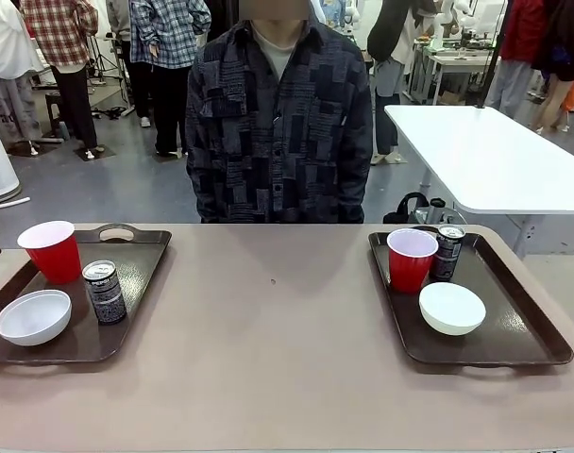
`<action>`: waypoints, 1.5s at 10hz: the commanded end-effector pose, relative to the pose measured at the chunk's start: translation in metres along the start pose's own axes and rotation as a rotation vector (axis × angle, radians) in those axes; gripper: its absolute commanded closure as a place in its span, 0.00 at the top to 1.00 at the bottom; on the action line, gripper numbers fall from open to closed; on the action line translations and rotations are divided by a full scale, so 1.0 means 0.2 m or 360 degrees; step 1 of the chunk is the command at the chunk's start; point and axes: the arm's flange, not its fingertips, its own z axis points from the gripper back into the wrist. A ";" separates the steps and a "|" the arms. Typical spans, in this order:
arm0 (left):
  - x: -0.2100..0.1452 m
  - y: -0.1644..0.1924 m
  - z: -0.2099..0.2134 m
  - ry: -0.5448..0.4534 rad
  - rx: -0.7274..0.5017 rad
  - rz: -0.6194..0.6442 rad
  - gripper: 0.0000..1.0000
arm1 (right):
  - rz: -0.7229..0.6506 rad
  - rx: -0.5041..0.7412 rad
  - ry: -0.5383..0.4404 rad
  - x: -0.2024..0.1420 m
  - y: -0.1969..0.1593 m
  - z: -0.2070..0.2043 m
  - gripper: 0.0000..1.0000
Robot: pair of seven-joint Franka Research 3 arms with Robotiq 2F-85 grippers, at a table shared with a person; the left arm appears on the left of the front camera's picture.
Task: Prepare tableware on both trays.
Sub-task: Pick up a Picnic Bowl from the table and place it on a Handle tray.
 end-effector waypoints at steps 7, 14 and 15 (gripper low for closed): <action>-0.03 0.65 0.12 -0.0129 -0.1716 0.0206 1.00 | 0.0007 0.0029 -0.0004 0.00 0.01 0.00 1.00; -0.22 1.08 0.05 -0.0469 -0.1719 0.0467 1.00 | 0.0007 0.0029 -0.0004 0.00 0.01 0.00 1.00; -0.18 1.05 0.07 -0.0473 -0.1658 0.0448 1.00 | 0.0007 0.0029 -0.0004 0.00 0.01 0.00 1.00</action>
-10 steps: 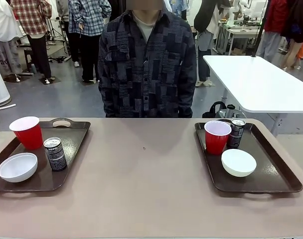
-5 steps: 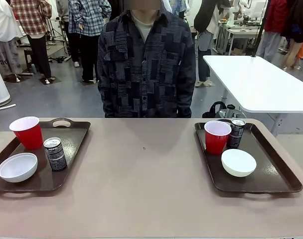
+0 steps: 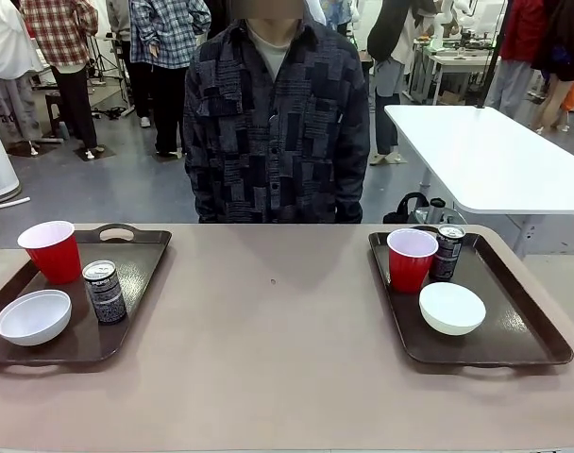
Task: Prepare tableware on both trays.
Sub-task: Pick up a Picnic Bowl from the table and place it on a Handle tray.
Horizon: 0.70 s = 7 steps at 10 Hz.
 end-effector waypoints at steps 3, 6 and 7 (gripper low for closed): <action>0.14 -0.14 -0.09 0.0091 0.0128 -0.0170 1.00 | 0.0008 0.0029 -0.0003 0.00 0.01 0.00 1.00; 0.18 -0.23 -0.10 0.0217 0.0276 -0.0305 1.00 | 0.0008 0.0029 -0.0003 0.00 0.01 0.00 1.00; 0.15 -0.21 -0.13 0.0120 0.0161 -0.0175 1.00 | 0.0008 0.0029 -0.0003 0.00 0.01 0.00 1.00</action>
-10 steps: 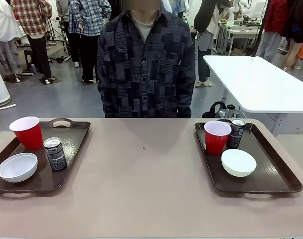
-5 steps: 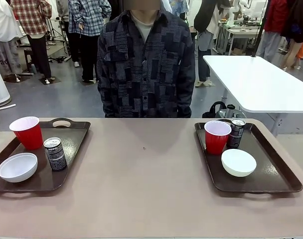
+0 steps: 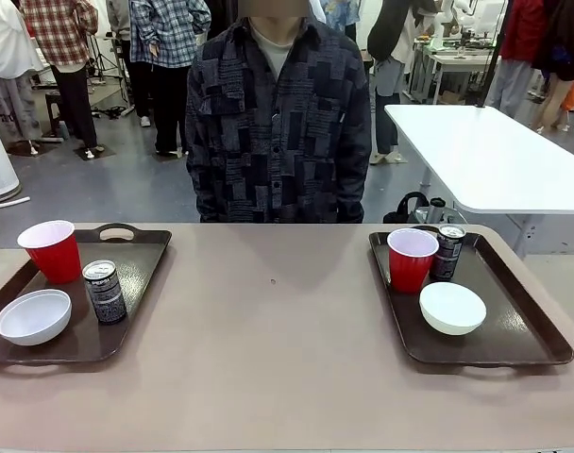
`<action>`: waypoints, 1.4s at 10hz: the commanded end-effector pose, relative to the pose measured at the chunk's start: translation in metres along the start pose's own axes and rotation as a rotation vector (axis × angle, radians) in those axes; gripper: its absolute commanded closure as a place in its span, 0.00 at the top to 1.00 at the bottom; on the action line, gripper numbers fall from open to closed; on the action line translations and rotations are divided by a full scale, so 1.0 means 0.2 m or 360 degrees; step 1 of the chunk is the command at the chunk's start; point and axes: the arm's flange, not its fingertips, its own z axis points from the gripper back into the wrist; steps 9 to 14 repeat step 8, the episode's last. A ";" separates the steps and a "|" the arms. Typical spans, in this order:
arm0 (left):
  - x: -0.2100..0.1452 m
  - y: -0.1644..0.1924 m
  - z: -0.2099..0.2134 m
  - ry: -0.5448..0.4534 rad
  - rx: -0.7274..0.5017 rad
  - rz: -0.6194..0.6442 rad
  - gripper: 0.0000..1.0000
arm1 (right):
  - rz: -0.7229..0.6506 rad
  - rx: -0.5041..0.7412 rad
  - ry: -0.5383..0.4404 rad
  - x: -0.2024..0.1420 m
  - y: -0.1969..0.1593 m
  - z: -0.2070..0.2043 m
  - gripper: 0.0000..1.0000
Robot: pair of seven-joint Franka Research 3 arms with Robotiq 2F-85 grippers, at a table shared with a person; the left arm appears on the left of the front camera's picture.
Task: Prepare tableware on both trays.
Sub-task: Pick up a Picnic Bowl from the table and place it on a Handle tray.
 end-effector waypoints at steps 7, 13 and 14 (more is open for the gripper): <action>-0.02 0.03 0.00 -0.0033 -0.0048 0.0045 1.00 | 0.0008 0.0029 -0.0003 0.00 0.01 0.00 1.00; -0.02 0.03 0.00 -0.0033 -0.0048 0.0045 1.00 | 0.0008 0.0029 -0.0003 0.00 0.01 0.00 1.00; -0.02 0.03 0.00 -0.0033 -0.0048 0.0045 1.00 | 0.0008 0.0029 -0.0003 0.00 0.01 0.00 1.00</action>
